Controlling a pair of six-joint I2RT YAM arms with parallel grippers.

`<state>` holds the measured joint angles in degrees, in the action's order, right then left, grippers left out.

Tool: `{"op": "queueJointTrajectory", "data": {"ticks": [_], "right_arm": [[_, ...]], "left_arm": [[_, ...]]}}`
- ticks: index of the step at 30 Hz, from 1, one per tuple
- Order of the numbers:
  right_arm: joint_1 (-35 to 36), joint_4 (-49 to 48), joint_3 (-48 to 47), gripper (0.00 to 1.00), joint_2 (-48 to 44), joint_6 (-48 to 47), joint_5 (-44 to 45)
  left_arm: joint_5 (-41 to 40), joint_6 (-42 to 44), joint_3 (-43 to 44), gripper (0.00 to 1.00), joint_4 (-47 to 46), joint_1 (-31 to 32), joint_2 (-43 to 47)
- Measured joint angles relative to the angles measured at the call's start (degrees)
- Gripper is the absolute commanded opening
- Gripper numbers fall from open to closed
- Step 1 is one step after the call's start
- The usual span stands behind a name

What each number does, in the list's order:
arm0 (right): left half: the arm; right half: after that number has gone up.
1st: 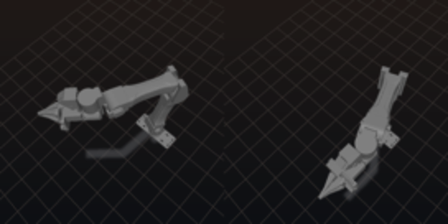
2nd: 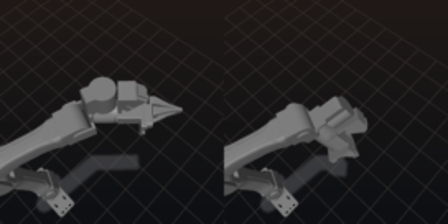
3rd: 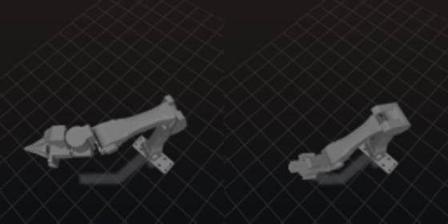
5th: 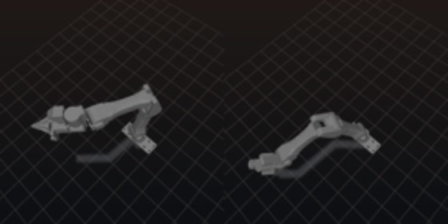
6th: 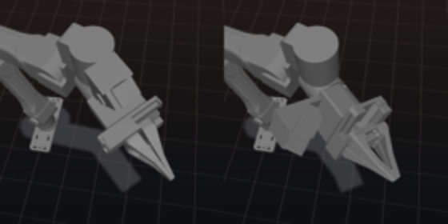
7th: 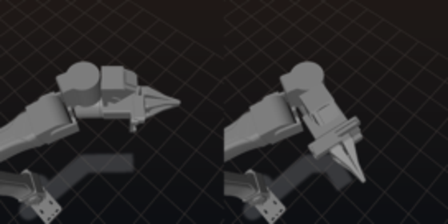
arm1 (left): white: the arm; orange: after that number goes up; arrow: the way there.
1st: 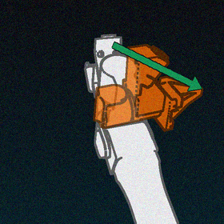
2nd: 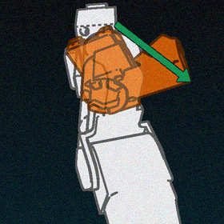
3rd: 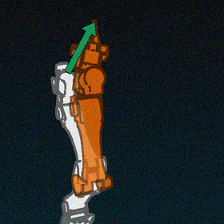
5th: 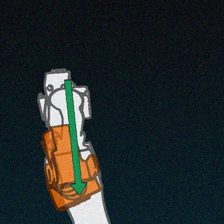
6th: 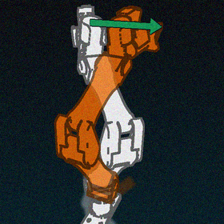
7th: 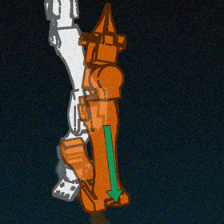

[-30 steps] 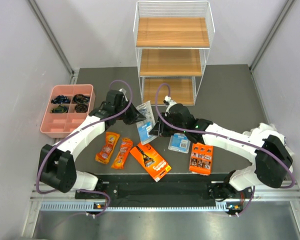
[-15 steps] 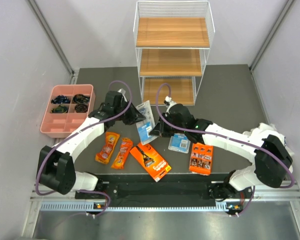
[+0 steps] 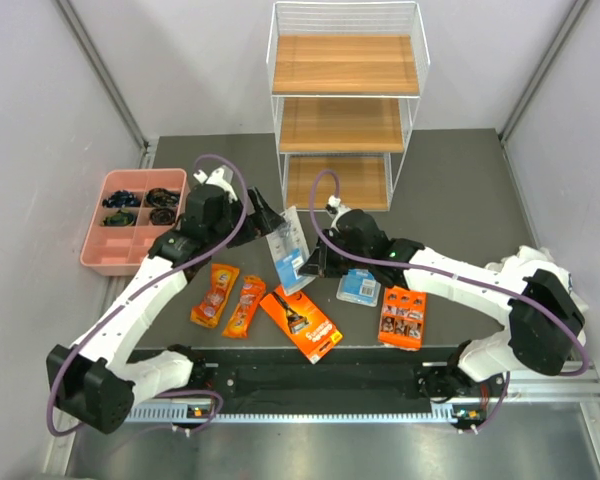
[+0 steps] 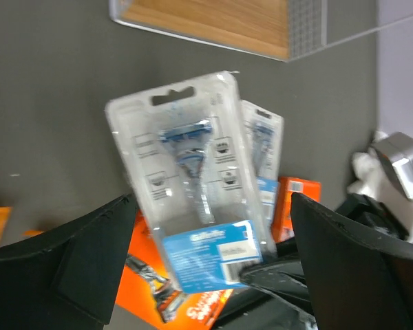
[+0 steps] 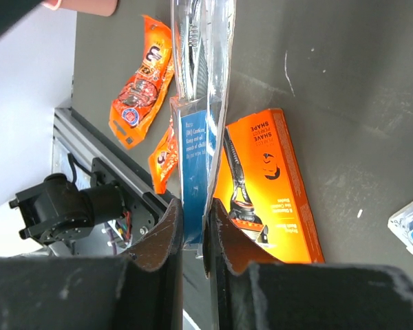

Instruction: Place and organize the shaving razors onto the shelf

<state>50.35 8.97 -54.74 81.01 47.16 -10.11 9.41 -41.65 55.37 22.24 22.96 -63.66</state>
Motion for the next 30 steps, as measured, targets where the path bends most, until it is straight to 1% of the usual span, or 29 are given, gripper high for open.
{"op": "queueJointTrajectory", "data": {"ticks": [8,13,21,25,30], "right_arm": [[0.0,1.05,0.0,0.0,-0.26,-0.11,0.28],[0.0,2.49,0.0,0.0,-1.33,-0.63,0.7],[0.02,9.6,-1.7,0.0,-4.87,-3.26,1.75],[0.02,13.49,-5.53,0.0,-6.97,-4.7,2.62],[0.02,16.0,-9.7,0.0,-9.7,-5.77,3.61]], "left_arm": [[-14.29,6.58,2.47,0.98,10.32,0.0,0.59],[-20.0,8.63,2.6,0.99,13.77,0.0,1.66],[-21.03,9.22,2.6,0.98,13.99,0.0,2.4],[-20.81,9.2,2.6,0.98,14.01,0.0,1.64],[-20.26,9.2,2.6,0.98,13.99,0.0,1.25]]}}
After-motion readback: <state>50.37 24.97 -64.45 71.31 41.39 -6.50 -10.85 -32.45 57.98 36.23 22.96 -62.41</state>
